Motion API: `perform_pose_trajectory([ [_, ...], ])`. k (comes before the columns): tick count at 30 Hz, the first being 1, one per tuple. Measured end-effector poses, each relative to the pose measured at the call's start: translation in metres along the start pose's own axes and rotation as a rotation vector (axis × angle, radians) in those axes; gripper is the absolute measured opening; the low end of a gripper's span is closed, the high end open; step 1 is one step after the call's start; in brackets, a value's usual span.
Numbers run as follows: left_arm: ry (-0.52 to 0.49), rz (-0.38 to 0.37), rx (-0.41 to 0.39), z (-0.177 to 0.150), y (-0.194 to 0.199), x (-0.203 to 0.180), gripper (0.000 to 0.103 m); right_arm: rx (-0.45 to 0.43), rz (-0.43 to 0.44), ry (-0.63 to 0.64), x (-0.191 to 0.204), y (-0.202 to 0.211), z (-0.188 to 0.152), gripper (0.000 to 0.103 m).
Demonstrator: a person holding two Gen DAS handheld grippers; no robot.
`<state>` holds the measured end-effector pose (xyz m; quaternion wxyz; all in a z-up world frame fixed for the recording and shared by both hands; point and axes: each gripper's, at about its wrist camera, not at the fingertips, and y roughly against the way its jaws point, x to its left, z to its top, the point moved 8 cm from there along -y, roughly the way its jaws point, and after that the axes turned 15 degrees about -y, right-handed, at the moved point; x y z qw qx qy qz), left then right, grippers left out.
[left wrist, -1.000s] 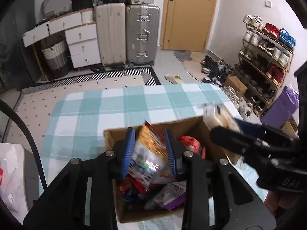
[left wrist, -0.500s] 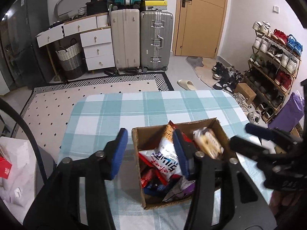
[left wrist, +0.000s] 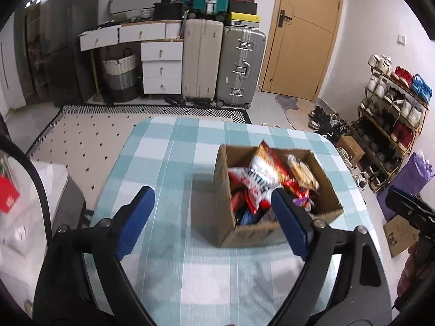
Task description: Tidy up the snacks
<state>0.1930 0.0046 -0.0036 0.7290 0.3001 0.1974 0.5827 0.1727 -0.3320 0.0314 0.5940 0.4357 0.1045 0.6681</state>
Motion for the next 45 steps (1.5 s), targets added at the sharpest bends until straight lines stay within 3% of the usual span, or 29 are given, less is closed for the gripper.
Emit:
perform_pose_trajectory([
  [3,0.003,0.017,-0.010,-0.017,0.018,0.002,0.089,-0.043,-0.008,0.022,0.002,0.018,-0.013,0.091],
  [6,-0.007,0.062,-0.044,-0.026,0.040,0.003,0.101,-0.102,-0.004,0.043,0.006,0.039,-0.024,0.098],
  [12,-0.020,0.116,-0.171,-0.052,0.085,-0.004,0.102,-0.235,-0.032,0.105,0.016,0.080,-0.048,0.101],
  [15,-0.049,0.156,-0.202,-0.073,0.098,-0.013,0.102,-0.287,-0.027,0.128,0.021,0.094,-0.065,0.102],
  [19,-0.010,0.156,-0.244,-0.096,0.108,-0.021,0.102,-0.345,-0.038,0.161,0.017,0.104,-0.095,0.102],
  [26,-0.071,0.233,-0.315,-0.108,0.112,-0.035,0.102,-0.314,-0.058,0.153,-0.007,0.090,-0.128,0.102],
  [29,-0.060,0.201,-0.290,-0.110,0.104,-0.038,0.102,-0.280,-0.056,0.141,-0.015,0.081,-0.132,0.102],
  [45,-0.069,0.217,-0.232,-0.115,0.088,-0.038,0.102,-0.342,-0.030,0.150,-0.010,0.094,-0.126,0.102],
])
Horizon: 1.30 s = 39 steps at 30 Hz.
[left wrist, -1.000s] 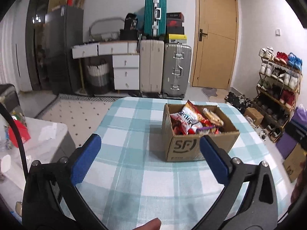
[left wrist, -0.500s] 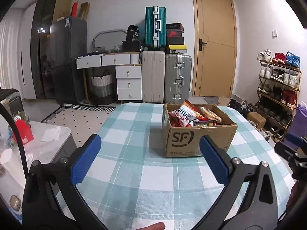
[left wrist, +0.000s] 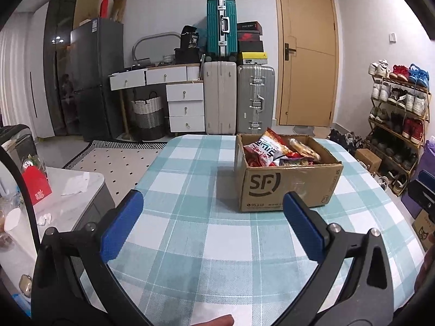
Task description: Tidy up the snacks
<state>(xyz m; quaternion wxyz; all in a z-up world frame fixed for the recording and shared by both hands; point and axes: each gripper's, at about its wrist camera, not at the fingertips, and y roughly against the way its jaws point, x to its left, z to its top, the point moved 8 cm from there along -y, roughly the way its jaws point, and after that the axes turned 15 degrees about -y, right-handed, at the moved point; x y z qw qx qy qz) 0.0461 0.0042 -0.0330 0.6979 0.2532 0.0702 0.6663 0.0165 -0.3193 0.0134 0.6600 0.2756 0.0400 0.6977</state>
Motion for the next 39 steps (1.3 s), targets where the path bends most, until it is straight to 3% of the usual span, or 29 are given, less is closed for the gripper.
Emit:
perform_pose_trajectory([
  [39,-0.001,-0.008,0.004,-0.0044,-0.0004,-0.0005,0.102,0.004,0.003,-0.003,0.0019,0.0005,-0.0003,0.102],
])
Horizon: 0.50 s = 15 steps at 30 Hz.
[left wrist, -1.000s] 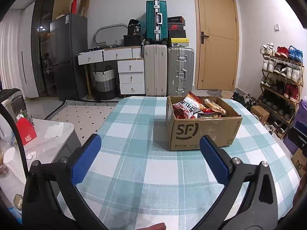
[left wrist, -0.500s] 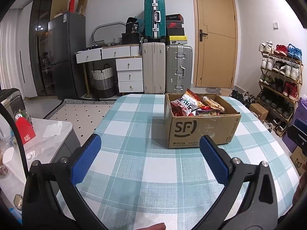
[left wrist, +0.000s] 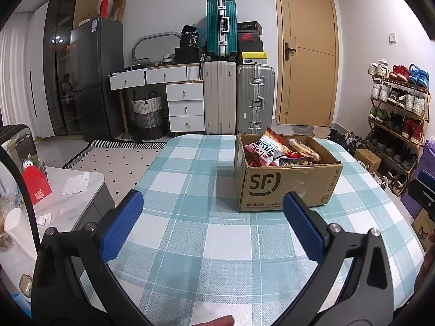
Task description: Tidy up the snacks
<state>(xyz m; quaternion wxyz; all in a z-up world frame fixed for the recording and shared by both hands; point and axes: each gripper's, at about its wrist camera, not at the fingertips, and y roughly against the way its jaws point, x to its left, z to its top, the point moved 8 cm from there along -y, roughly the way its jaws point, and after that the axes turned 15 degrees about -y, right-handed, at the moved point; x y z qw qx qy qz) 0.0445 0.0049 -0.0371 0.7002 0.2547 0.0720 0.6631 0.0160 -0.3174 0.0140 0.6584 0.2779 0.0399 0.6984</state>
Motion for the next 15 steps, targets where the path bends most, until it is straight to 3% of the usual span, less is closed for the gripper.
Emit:
perform_pose_trajectory([
  [15,0.001,-0.007,0.005,-0.0007,0.0003,0.0024,0.102,-0.002,-0.002,-0.006,-0.0024,0.0007,0.0001,0.102],
])
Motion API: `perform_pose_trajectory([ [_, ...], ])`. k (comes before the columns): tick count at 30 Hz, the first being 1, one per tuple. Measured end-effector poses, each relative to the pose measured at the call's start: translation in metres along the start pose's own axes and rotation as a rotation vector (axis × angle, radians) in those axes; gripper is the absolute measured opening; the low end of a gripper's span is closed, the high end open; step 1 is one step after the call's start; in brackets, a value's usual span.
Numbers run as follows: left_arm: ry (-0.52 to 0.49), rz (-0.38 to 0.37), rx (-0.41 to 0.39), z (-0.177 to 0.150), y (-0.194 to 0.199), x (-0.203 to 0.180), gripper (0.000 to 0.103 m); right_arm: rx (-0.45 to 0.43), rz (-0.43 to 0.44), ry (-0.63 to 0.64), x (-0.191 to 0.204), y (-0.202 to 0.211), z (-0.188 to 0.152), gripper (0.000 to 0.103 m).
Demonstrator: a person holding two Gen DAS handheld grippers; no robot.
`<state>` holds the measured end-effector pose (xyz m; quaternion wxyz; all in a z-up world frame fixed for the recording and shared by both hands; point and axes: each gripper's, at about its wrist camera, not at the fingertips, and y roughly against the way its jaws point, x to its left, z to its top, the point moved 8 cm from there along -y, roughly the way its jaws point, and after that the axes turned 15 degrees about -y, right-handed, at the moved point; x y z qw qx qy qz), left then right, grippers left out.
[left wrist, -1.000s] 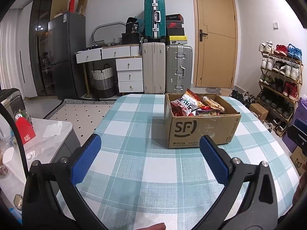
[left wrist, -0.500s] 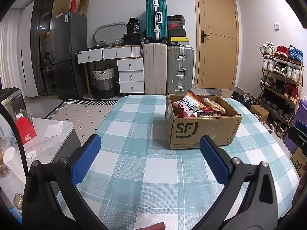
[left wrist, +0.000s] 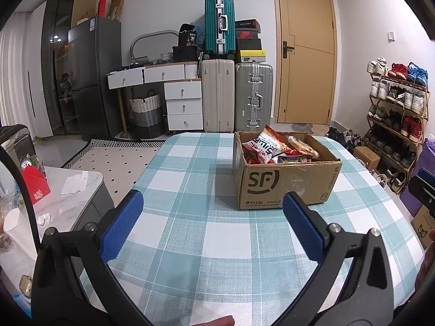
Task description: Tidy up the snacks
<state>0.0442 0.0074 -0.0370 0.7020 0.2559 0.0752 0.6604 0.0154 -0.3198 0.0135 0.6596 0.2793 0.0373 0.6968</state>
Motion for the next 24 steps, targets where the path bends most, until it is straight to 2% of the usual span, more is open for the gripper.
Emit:
perform_pose_trajectory([
  [5,0.001,0.002,-0.005,0.0000,0.0006,0.0001,0.102,0.000,0.000,0.001,-0.0004,0.0000,0.0003,0.102],
  [15,0.020,0.055,0.005,-0.0001,-0.0004,0.0095,0.102,-0.001,-0.001,0.000,-0.0009,0.0006,0.0003,0.102],
  [24,0.018,0.049,-0.009,0.0015,0.0011,0.0085,0.102,-0.002,0.000,0.000,-0.0012,0.0009,0.0004,0.102],
])
